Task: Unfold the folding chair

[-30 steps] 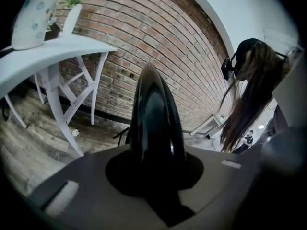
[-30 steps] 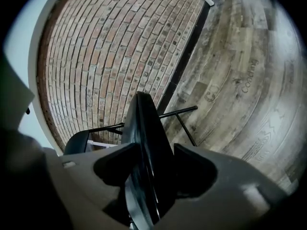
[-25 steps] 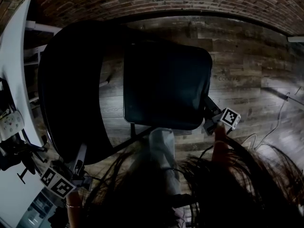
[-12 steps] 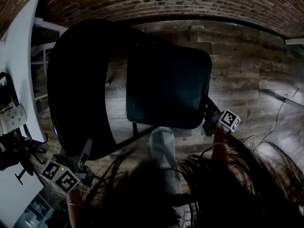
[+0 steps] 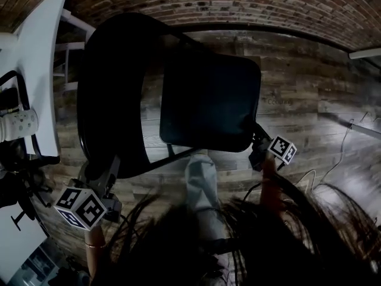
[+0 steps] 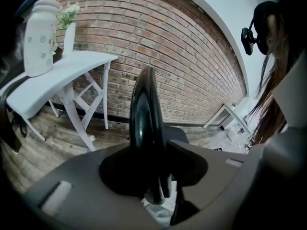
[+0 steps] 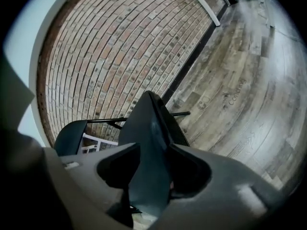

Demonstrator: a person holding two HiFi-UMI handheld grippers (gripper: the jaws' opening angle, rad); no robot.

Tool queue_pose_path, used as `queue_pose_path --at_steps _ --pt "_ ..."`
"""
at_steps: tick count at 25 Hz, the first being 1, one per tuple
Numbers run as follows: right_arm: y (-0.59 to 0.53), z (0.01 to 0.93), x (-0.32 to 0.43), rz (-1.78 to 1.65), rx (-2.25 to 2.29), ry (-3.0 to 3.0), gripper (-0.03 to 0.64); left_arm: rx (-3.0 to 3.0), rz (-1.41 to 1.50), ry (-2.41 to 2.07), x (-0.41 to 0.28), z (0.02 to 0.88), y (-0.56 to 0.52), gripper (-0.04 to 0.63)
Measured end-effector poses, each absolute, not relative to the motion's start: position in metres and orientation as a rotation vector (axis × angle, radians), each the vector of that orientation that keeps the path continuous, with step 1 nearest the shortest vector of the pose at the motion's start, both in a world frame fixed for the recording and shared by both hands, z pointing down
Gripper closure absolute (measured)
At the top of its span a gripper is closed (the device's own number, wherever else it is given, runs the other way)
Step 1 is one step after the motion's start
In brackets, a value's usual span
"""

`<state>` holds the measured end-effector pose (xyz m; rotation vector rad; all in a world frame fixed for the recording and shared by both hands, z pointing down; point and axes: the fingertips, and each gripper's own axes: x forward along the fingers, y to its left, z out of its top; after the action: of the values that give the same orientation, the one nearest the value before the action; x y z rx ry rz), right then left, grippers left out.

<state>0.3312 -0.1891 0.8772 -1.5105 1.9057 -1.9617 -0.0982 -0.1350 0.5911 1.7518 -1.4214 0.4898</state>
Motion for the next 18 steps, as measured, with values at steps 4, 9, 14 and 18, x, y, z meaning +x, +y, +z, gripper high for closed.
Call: queue_pose_path --at_steps 4,9,14,18 --pt "-0.165 0.857 0.313 -1.975 -1.485 1.926 0.440 1.769 0.473 -1.446 -0.108 0.588 -0.119 0.431" --pt "-0.131 0.829 0.294 -1.996 -1.444 1.997 0.440 1.759 0.449 -1.471 -0.114 0.579 -0.097 0.431" --pt "-0.117 0.798 0.288 -1.965 -1.430 2.086 0.442 1.729 0.370 -1.529 -0.122 0.564 -0.068 0.482" --pt "-0.098 0.772 0.281 -1.973 -1.418 2.129 0.444 1.710 0.302 -1.533 -0.122 0.547 -0.040 0.482"
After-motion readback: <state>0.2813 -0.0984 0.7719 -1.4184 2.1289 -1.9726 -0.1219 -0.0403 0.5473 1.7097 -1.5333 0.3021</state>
